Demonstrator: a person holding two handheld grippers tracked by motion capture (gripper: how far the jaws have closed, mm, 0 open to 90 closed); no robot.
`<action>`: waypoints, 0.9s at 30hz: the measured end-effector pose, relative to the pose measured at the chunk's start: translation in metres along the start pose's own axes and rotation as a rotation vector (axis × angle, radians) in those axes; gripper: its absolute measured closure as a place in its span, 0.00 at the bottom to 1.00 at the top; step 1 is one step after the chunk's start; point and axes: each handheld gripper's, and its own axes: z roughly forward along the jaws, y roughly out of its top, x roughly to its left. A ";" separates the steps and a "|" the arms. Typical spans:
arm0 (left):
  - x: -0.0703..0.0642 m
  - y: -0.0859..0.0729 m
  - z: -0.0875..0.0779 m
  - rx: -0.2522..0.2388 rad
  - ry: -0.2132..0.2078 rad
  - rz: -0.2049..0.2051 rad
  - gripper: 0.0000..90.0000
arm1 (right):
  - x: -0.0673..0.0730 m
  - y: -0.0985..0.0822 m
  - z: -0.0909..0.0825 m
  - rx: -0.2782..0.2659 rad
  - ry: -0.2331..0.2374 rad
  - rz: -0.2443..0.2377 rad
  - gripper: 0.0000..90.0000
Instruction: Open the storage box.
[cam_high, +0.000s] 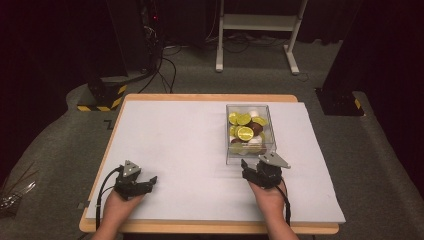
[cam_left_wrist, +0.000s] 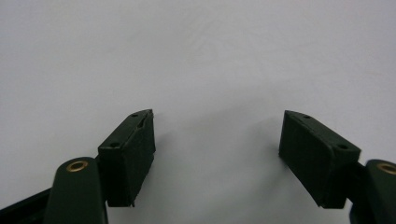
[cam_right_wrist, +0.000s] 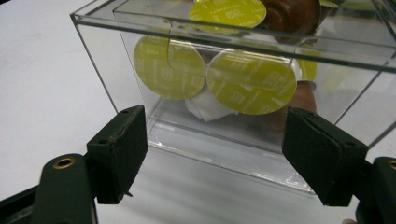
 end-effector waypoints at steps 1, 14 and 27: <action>0.000 0.000 0.000 -0.003 -0.002 -0.008 0.30 | 0.001 0.001 0.001 -0.002 -0.001 0.003 0.25; 0.000 0.000 0.000 -0.002 -0.004 -0.005 0.30 | 0.004 0.004 0.011 -0.013 -0.058 0.019 0.21; 0.001 0.000 0.000 0.004 -0.009 -0.001 0.30 | 0.005 0.014 0.016 -0.030 -0.087 0.080 0.22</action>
